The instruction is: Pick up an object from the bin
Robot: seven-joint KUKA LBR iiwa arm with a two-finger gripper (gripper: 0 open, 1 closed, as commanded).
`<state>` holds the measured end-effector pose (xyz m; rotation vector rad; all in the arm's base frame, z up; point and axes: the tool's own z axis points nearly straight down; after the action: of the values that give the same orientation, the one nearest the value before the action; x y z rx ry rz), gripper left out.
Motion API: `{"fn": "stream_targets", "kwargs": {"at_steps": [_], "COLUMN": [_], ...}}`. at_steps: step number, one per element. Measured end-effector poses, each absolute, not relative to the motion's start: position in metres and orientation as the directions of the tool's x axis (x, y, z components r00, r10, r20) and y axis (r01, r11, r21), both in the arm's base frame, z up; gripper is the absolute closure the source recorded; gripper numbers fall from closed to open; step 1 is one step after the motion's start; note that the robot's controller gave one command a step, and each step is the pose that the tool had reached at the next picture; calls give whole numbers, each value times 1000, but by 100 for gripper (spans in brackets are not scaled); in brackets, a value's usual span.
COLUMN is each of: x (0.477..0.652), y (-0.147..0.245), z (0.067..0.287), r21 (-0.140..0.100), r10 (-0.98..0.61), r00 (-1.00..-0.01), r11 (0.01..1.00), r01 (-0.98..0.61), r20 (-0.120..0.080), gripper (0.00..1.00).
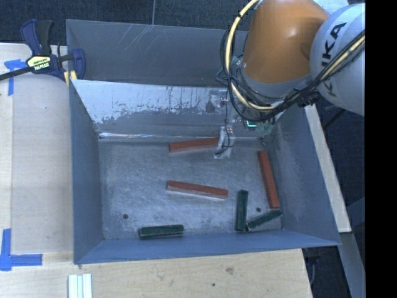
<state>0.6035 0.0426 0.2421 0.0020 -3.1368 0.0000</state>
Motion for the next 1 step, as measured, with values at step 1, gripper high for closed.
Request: {"fn": "stream_targets", "kwargs": {"at_steps": [1], "x": [557], "y": [60], "z": [100], "r21": [2], "r10": [-415], "r00": [-910], "r11": [910], "r01": [-415], "r20": [4], "gripper": [0]}}
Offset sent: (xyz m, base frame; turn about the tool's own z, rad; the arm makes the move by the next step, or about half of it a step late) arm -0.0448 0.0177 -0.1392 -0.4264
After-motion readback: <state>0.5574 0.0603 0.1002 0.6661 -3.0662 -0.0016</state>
